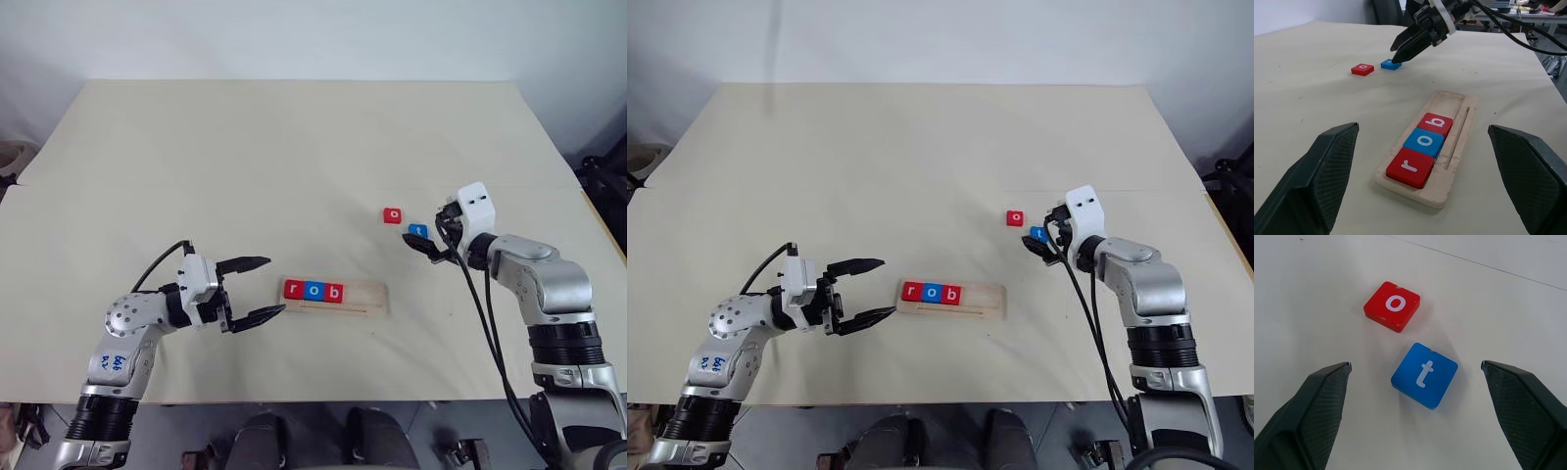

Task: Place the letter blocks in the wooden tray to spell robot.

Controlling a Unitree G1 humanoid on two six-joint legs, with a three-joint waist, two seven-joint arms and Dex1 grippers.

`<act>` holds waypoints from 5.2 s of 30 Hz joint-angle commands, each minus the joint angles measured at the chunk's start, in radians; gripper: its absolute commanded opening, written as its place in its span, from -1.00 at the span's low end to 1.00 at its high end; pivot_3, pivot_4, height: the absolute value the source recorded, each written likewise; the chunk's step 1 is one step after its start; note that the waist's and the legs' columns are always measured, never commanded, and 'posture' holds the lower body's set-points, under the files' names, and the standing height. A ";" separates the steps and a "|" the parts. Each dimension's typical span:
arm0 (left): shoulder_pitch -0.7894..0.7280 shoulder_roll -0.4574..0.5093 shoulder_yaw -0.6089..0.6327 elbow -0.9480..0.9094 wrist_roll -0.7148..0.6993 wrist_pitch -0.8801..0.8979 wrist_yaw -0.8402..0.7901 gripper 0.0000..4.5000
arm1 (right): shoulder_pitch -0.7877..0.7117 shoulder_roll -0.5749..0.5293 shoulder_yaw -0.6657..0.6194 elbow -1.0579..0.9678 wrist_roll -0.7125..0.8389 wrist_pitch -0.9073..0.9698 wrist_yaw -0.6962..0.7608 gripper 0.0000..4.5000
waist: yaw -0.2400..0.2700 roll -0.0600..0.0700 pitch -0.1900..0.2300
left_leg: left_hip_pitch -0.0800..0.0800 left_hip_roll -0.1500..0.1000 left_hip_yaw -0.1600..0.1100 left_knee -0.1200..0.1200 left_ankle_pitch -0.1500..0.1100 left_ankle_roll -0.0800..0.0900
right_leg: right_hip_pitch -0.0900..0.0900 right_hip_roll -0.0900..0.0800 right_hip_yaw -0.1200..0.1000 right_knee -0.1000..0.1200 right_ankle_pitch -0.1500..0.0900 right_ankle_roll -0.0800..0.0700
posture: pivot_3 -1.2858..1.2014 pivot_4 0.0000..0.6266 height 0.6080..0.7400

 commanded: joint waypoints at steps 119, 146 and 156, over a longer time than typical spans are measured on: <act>-0.011 0.017 -0.019 -0.050 -0.010 -0.018 -0.105 1.00 | -0.058 -0.103 0.296 -0.048 -0.080 -0.368 0.793 -0.36 | -0.017 0.000 0.001 | 0.002 0.000 -0.003 0.000 0.000 0.001 | 0.001 0.000 0.001 0.000 0.000 0.000 | 0.03 -0.52 1.00; 0.014 0.014 -0.018 -0.070 -0.011 -0.024 -0.059 1.00 | -0.034 -0.071 0.362 -0.149 -0.091 -0.243 0.703 0.99 | 0.001 0.000 0.001 | 0.001 0.000 -0.002 0.001 0.000 0.001 | 0.001 0.000 0.001 0.000 0.000 0.000 | 0.03 -0.52 1.00; 0.005 0.012 -0.022 -0.055 -0.010 -0.028 -0.065 1.00 | 0.048 -0.170 0.259 -0.201 -0.030 -0.255 0.709 0.75 | 0.002 0.000 0.001 | 0.001 0.000 -0.002 0.001 0.000 0.001 | 0.001 0.000 0.001 -0.001 0.000 0.000 | 0.03 -0.52 1.00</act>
